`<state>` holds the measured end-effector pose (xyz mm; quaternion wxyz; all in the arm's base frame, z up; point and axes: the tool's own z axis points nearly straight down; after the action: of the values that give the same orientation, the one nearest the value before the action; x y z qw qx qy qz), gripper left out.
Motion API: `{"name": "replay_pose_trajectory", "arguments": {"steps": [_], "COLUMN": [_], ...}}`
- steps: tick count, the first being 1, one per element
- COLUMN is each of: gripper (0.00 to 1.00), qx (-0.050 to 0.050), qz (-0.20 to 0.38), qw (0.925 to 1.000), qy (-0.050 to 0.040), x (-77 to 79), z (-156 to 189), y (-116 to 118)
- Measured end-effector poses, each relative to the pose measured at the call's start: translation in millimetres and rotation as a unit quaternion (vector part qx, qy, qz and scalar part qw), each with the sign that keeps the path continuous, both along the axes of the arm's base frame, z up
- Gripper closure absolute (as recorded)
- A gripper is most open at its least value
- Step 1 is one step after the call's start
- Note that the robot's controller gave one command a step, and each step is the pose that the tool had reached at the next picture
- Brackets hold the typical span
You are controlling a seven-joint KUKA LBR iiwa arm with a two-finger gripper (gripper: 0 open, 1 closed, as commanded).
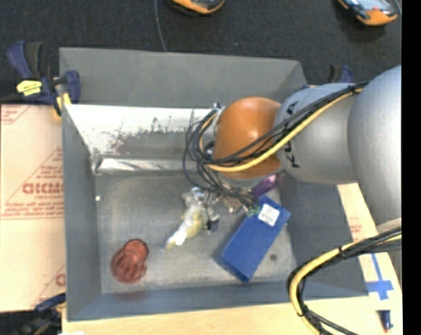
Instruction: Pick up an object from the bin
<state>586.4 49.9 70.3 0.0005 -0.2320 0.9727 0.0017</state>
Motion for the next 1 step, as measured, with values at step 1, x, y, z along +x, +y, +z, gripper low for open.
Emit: {"name": "replay_pose_trajectory", "arguments": {"steps": [1], "gripper": [1.0], "qx": [0.0], "qz": [0.0], "qw": [1.0], "qy": [0.0001], "x": [0.0], "z": [0.0], "y": [0.0]}}
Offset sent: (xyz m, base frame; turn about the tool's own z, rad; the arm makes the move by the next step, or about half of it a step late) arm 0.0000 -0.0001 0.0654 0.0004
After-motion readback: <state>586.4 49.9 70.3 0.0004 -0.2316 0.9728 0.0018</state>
